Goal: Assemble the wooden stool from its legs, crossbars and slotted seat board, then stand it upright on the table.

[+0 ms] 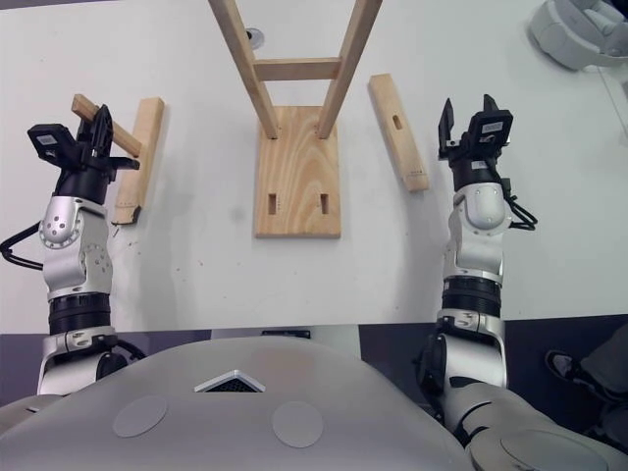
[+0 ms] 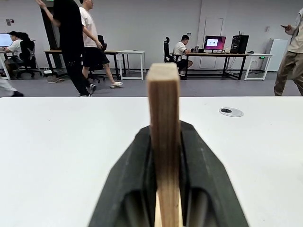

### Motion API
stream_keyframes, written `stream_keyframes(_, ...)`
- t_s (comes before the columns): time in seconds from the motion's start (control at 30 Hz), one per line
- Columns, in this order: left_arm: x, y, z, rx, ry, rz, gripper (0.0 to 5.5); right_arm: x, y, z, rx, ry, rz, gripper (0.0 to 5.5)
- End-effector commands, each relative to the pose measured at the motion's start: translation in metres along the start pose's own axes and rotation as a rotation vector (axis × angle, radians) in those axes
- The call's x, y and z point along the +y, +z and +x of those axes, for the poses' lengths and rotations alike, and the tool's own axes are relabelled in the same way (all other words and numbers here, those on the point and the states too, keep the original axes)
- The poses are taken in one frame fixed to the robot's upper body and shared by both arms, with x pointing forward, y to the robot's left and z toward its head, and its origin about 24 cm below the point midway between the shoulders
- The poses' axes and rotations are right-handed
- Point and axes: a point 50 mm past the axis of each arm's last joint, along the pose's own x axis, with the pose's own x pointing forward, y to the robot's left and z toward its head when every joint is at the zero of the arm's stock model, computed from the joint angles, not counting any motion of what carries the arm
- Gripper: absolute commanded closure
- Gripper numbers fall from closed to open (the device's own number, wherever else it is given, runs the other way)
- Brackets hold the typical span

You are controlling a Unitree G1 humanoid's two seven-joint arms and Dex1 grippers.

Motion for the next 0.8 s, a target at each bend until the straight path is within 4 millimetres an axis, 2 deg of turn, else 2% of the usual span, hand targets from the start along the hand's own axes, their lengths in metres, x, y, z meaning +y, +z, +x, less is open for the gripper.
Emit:
stream_keyframes(0.03,-0.005,-0.05,-0.025,0.275,-0.001,-0.021,5.1,-0.003,0.003,0.003,-0.007,0.0,-0.015,2.66)
stream_keyframes(0.2,-0.003,-0.055,-0.026,0.28,0.025,-0.036,5.1,-0.002,0.003,0.005,-0.008,0.006,-0.02,2.66)
stream_keyframes(0.37,0.003,-0.032,-0.012,0.175,0.057,-0.04,5.1,0.001,0.004,0.007,-0.017,0.006,-0.02,2.66)
stream_keyframes(0.4,0.003,-0.025,-0.01,0.143,0.059,-0.046,4.74,0.001,0.004,0.008,-0.019,0.007,-0.019,2.66)
stream_keyframes(0.5,0.005,-0.003,-0.003,0.051,0.039,-0.085,4.15,0.002,0.005,0.008,-0.024,0.006,-0.018,2.66)
stream_keyframes(0.63,0.005,0.016,0.002,0.009,-0.016,-0.077,3.46,0.003,0.005,0.008,-0.028,0.003,-0.015,2.66)
stream_keyframes(0.7,0.005,0.02,0.003,0.025,-0.042,-0.061,3.12,0.003,0.005,0.008,-0.03,0.0,-0.013,2.66)
stream_keyframes(0.8,0.012,0.02,-0.005,0.148,-0.064,-0.015,2.57,0.003,0.004,0.006,-0.025,-0.004,-0.013,2.66)
